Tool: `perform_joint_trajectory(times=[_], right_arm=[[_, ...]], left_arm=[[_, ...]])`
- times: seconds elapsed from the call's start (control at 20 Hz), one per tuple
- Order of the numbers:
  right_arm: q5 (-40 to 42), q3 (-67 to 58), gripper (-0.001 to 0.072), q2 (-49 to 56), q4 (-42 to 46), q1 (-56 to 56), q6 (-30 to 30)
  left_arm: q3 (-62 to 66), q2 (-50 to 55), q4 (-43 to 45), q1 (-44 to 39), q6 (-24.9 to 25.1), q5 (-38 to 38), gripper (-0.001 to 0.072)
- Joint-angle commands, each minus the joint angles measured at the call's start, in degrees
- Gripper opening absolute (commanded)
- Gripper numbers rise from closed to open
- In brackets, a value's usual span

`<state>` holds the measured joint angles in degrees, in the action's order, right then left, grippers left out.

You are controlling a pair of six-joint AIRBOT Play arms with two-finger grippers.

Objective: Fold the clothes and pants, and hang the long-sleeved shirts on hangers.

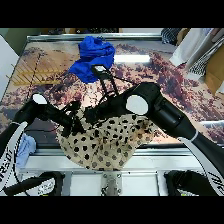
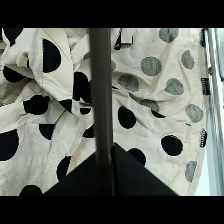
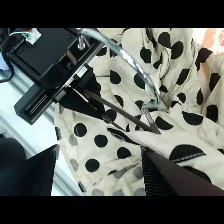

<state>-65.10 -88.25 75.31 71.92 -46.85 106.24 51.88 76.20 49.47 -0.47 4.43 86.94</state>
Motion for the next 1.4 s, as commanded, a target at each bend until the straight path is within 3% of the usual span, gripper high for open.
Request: perform_joint_trajectory(times=[0.0, 0.1, 0.3, 0.45, 0.6, 0.8, 0.85, 0.9, 1.1, 1.15, 1.3, 1.35], right_arm=[[-5.0, 0.0, 0.0565, -3.2, -0.7, 2.6, -3.0], [-8.9, 0.0, 0.0565, -5.9, -2.8, 5.4, -7.4], [-19.4, 0.0, 0.0565, -10.9, -9.4, 15.1, -22.1], [-25.0, 2.5, 0.0565, -14.7, -10.7, 25.4, -27.6], [-24.0, 11.0, 0.0565, -20.0, -14.2, 37.0, -34.6], [-19.7, 22.3, 0.0539, -24.3, -25.0, 51.1, -49.7], [-19.8, 23.6, 0.0458, -24.3, -26.1, 52.9, -51.6], [-19.8, 24.4, 0.043, -24.1, -25.8, 53.7, -51.6], [-18.8, 24.7, 0.0431, -23.1, -27.2, 53.7, -51.9], [-17.9, 24.7, 0.0431, -22.8, -28.2, 53.7, -55.9], [-18.1, 26.6, 0.0431, -22.5, -31.4, 53.8, -80.1], [-18.1, 28.1, 0.0431, -22.5, -33.0, 53.8, -85.4]], left_arm=[[0.0, 0.0, 0.0, 0.0, 0.0, 0.0, 0.0009], [0.0, 0.0, 0.0, 0.0, 0.0, 0.0, 0.0009], [0.0, 0.0, 0.0, 0.0, 0.0, 0.0, 0.0009], [0.0, 0.0, 0.0, 0.0, 0.0, 0.2, 0.0009], [0.0, 0.0, 0.0, 0.0, 0.0, 0.5, 0.0009], [0.0, 0.0, 0.0, 0.0, 0.0, 0.5, 0.001], [0.0, 0.0, 0.0, 0.0, 0.0, 0.5, 0.0009], [0.0, 0.0, 0.0, 0.0, 0.0, 0.5, 0.0009], [0.0, 0.0, 0.0, 0.0, 0.0, 0.5, 0.001], [0.0, 0.0, 0.0, 0.0, 0.0, 0.5, 0.001], [0.0, 0.0, 0.2, 0.0, 0.0, 0.5, 0.001], [0.0, 0.0, 0.4, 0.0, 0.0, 0.5, 0.001]])
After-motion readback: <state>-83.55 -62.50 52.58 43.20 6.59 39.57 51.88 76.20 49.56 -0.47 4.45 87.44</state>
